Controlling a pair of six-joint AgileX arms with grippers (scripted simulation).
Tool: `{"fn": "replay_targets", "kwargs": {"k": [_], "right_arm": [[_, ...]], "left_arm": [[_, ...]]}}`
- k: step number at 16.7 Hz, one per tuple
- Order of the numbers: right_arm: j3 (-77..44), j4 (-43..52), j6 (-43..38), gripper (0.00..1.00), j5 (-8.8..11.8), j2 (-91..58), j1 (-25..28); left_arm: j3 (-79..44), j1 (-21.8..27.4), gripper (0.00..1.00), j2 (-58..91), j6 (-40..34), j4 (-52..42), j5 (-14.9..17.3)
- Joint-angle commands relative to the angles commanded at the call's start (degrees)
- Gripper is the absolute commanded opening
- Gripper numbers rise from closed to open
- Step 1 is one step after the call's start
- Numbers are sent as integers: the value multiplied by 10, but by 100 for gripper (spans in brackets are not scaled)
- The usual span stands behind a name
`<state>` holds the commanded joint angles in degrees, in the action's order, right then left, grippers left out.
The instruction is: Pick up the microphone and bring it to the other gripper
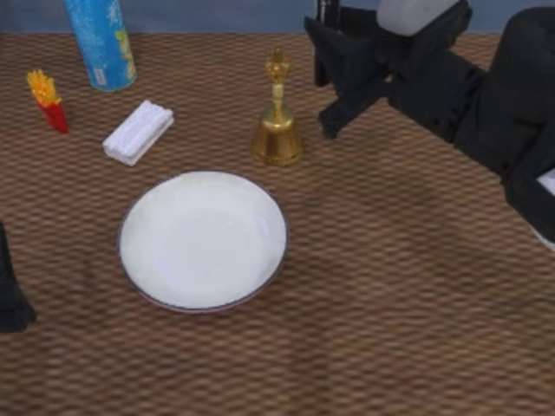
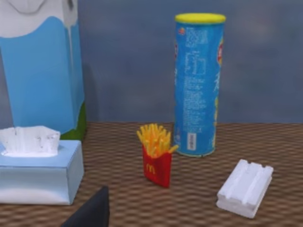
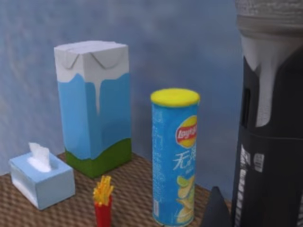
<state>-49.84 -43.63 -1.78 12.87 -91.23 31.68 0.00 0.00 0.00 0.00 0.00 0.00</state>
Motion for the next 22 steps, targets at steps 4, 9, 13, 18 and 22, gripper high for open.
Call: {"fn": "replay_targets", "kwargs": {"k": [4,9,13,18,22], "right_arm": [[28,2,-2,0,-39,40,42],[27,2,-3,0,-38,39,41],[28,2,-2,0,-39,40,42],[28,2,-2,0,-39,40,42],[28,2,-2,0,-39,40,42]], "left_arm": [[0,0,100,0,0,0,0],[0,0,100,0,0,0,0],[0,0,100,0,0,0,0],[-33,18,100,39,3,16,24],[-127,66,100,175,12,61,90]]}}
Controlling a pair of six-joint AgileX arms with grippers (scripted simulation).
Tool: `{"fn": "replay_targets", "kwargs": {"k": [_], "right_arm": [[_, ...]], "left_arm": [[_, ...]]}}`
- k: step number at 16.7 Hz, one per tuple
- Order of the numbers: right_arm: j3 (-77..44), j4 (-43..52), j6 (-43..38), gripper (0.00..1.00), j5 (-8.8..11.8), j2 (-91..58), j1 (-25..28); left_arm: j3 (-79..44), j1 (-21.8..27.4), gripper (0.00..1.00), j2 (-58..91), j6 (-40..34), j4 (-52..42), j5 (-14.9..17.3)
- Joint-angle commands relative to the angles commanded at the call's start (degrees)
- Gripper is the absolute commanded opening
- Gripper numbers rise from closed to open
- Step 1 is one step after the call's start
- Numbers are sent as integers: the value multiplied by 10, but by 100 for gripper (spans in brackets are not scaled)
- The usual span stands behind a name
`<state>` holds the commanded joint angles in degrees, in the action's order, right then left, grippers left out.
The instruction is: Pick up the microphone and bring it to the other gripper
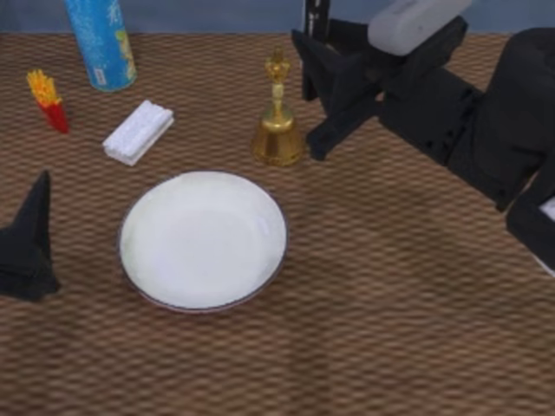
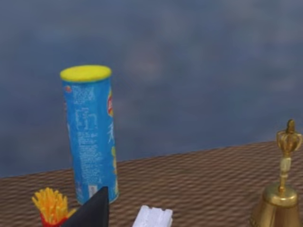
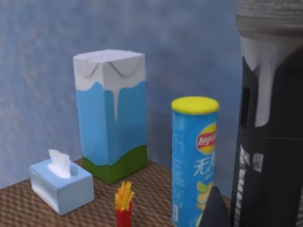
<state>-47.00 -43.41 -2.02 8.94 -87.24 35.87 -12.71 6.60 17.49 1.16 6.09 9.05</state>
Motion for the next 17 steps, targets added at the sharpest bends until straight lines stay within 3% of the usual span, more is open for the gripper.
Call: {"fn": "replay_targets", "kwargs": {"k": [6,10,13,17], "right_arm": [[0,0,0,0,0,0,0],[0,0,0,0,0,0,0],[0,0,0,0,0,0,0],[0,0,0,0,0,0,0]], "left_arm": [[-167,89,100,282,14,77,122],[-259,136,100,419,21,121,187],[-302,158,100,479,26,142,217],[-310,162,100,490,26,147,223]]}}
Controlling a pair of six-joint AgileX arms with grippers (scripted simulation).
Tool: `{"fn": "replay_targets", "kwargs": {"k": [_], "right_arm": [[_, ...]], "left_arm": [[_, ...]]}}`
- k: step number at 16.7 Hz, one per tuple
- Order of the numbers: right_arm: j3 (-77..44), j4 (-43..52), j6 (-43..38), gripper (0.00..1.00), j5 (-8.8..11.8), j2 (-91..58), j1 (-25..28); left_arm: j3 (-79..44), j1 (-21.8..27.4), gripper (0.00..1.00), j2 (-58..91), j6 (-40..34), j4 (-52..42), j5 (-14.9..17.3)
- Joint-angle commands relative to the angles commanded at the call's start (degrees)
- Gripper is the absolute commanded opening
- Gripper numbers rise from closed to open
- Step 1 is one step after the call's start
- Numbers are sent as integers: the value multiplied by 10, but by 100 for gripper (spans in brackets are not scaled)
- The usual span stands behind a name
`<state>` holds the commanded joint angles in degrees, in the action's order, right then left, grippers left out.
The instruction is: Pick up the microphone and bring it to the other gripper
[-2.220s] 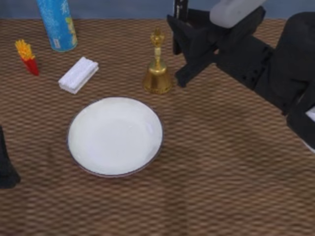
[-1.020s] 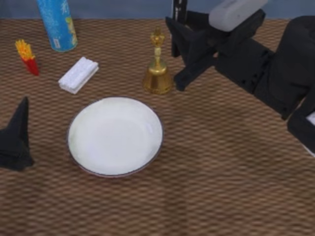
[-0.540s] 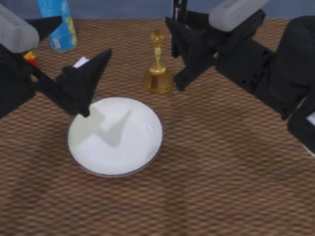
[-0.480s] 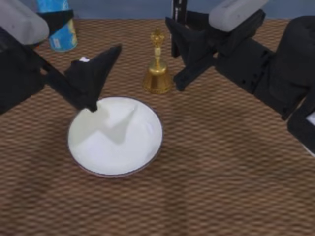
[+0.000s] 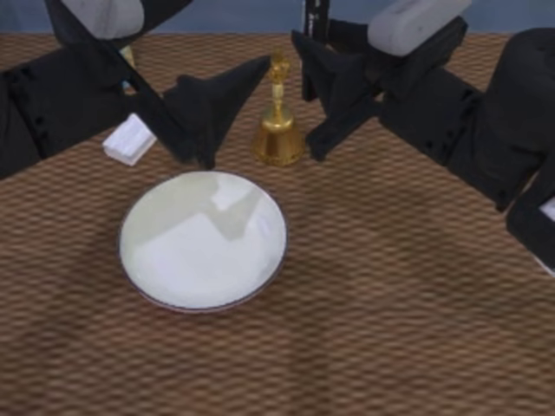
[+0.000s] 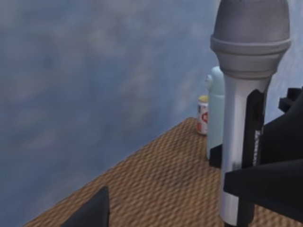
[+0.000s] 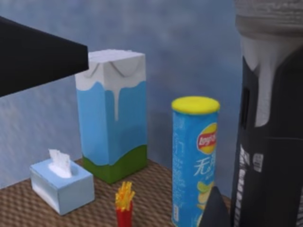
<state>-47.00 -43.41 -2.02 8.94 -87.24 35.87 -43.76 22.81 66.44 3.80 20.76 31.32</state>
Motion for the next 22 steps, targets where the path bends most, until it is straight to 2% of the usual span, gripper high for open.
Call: {"fn": "replay_targets", "kwargs": {"k": [5,13,17,22], "right_arm": [[0,0,0,0,0,0,0],[0,0,0,0,0,0,0],[0,0,0,0,0,0,0],[0,0,0,0,0,0,0]], "left_arm": [[-18,10,100,21,-1,7,-11],[-152,89,100,207,-2,57,-86],[-156,92,100,212,-2,58,-89],[-156,92,62,212,-2,58,-89]]}}
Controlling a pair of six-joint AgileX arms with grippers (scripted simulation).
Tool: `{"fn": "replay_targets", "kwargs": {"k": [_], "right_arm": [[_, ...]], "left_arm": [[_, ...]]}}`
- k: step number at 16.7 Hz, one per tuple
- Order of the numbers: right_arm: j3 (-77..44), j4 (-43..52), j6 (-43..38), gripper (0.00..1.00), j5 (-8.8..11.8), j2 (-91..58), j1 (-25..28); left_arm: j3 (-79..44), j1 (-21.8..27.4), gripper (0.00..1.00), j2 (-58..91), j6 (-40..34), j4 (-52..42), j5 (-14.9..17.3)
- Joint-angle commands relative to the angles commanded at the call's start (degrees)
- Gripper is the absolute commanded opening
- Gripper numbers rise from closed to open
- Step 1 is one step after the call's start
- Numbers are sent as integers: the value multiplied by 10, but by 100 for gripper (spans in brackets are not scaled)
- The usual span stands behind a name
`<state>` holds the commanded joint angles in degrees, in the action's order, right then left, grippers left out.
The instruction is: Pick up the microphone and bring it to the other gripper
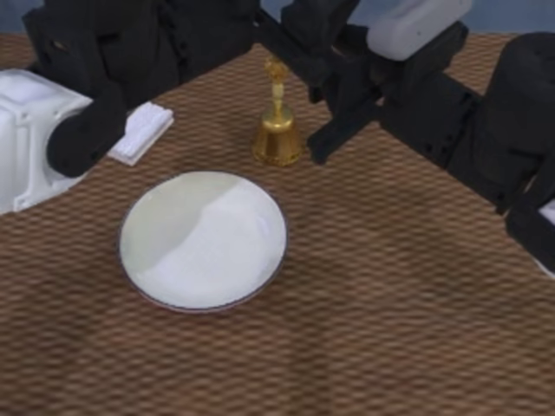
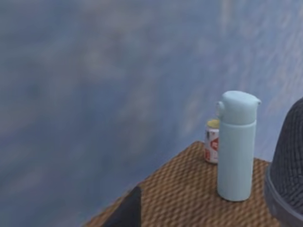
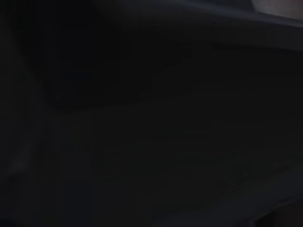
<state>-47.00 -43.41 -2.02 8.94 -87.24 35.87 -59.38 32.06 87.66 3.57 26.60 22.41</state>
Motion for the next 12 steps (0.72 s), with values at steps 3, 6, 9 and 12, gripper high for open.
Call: {"fn": "replay_targets", "kwargs": {"k": [3,6,9,12], "right_arm": [[0,0,0,0,0,0,0],[0,0,0,0,0,0,0],[0,0,0,0,0,0,0],[0,0,0,0,0,0,0]], "left_arm": [[0,0,40,0,0,0,0],[0,0,17,0,0,0,0],[0,0,0,0,0,0,0],[0,0,0,0,0,0,0]]}}
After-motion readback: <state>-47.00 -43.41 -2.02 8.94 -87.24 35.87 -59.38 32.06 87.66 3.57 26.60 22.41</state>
